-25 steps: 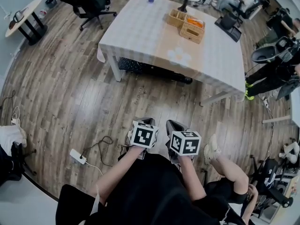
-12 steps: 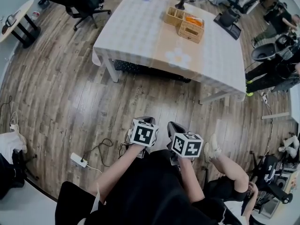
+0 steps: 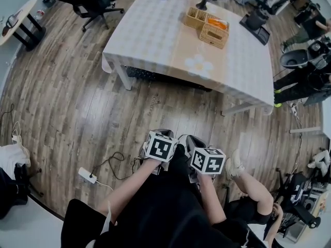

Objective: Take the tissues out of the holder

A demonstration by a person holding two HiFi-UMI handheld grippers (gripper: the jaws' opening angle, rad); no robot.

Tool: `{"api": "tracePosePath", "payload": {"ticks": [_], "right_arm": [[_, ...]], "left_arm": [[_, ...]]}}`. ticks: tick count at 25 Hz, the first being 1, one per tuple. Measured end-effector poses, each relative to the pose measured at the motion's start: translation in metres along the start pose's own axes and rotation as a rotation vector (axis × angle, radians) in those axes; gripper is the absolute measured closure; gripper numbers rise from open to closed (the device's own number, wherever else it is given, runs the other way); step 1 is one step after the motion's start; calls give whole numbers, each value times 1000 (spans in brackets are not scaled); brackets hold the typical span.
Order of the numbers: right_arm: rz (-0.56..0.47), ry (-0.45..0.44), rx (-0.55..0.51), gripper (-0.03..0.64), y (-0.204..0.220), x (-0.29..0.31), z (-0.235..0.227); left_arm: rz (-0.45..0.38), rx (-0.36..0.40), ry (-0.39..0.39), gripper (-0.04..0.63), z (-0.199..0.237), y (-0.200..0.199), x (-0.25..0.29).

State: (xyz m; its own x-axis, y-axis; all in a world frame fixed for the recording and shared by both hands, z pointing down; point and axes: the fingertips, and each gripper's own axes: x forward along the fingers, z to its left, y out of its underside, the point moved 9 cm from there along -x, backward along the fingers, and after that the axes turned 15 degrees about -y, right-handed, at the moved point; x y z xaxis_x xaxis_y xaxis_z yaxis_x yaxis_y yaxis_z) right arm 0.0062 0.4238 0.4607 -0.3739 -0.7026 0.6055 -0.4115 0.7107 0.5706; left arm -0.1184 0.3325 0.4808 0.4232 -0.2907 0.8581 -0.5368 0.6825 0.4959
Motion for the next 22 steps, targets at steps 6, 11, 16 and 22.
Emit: {"api": "tracePosePath", "payload": {"ticks": [6, 11, 16, 22], "right_arm": [[-7, -31, -16, 604, -24, 11, -19], [-1, -47, -28, 604, -53, 20, -39], [13, -64, -38, 604, -79, 23, -56], [27, -85, -42, 604, -112, 23, -86]], "left_arm": [[4, -10, -21, 597, 0, -19, 15], [2, -5, -43, 597, -3, -47, 30], [-8, -19, -51, 597, -10, -78, 41], [1, -45, -53, 597, -24, -114, 60]]}}
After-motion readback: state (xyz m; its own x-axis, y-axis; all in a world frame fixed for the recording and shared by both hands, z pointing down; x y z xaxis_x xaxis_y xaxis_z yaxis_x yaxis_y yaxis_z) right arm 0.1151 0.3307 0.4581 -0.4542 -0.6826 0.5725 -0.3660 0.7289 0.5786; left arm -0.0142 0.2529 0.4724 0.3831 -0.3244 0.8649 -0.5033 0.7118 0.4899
